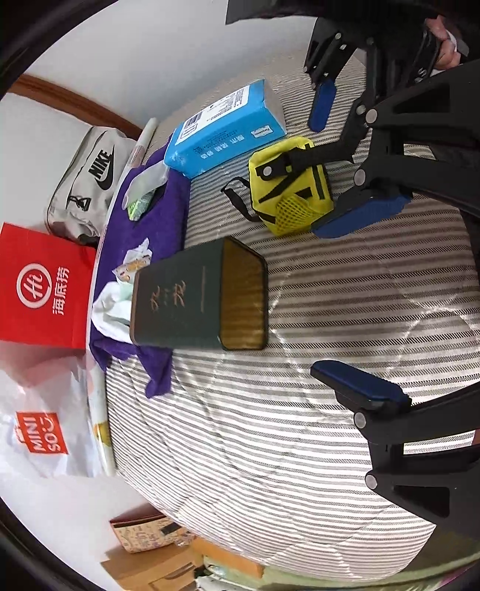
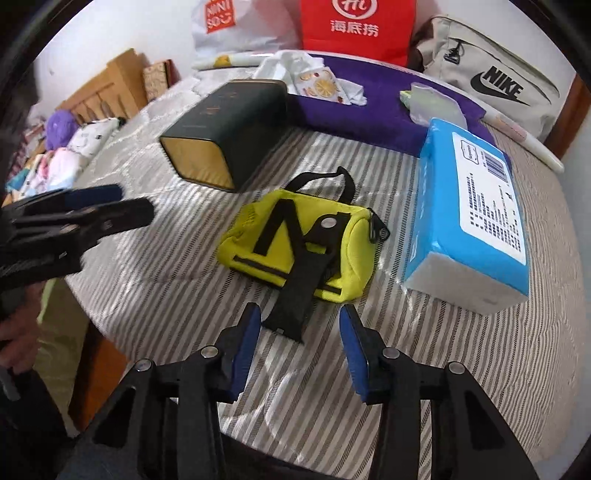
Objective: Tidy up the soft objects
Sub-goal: 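Move both open tools back toward the yellow pouch, then grasp the black strap of the yellow pouch with the right tool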
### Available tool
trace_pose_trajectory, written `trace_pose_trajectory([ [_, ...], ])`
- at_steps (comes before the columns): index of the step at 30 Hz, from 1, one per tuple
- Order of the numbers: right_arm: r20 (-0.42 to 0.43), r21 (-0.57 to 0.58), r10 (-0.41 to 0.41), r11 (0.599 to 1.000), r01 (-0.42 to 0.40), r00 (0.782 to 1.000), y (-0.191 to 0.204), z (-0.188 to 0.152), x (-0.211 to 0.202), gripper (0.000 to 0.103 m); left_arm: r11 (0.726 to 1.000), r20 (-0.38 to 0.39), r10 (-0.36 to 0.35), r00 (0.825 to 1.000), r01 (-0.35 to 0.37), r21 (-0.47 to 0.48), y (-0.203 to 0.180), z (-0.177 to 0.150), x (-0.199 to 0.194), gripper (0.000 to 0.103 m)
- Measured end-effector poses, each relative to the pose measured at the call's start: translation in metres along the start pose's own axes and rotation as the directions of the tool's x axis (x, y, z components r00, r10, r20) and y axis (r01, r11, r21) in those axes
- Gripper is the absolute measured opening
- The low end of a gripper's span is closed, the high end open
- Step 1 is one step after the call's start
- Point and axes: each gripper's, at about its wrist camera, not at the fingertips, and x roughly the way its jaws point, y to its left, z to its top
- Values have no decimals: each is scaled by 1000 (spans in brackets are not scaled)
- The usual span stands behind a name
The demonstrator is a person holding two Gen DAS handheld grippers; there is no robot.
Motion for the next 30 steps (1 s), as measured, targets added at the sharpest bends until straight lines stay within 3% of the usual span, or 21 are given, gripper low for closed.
trace_pose_trajectory([
  [4, -31, 5, -24, 1000, 24, 999, 4, 5, 15, 40, 1000, -14, -20, 1000, 20, -17, 7, -4, 4, 67],
  [5, -27, 0, -28, 1000, 28, 999, 5, 5, 16, 34, 1000, -19, -21, 1000, 21, -16, 8, -4, 5, 67],
  [6, -26, -9, -22, 1000, 22, 999, 6, 5, 17, 16, 1000, -23, -21, 1000, 21, -14, 8, -5, 6, 67],
  [13, 57, -9, 48, 999, -48, 997, -5, -6, -11, 6, 999, -23, -30, 999, 29, -13, 7, -6, 8, 67],
  [16, 54, 8, 89, 996, -89, 995, -10, -12, -18, 6, 999, -25, -38, 999, 38, -10, 5, -6, 8, 67],
  [25, 0, 2, 76, 997, -76, 997, -11, -16, 5, 7, 999, -37, -40, 999, 40, -5, 3, -8, 9, 67],
  [27, -15, 4, 70, 998, -70, 997, -10, -12, 9, 16, 999, -39, -39, 998, 39, 1, 3, -8, 10, 67],
  [30, -2, 19, 80, 997, -79, 997, -9, -5, 11, 40, 999, -40, -40, 998, 40, -2, 4, -8, 10, 67],
])
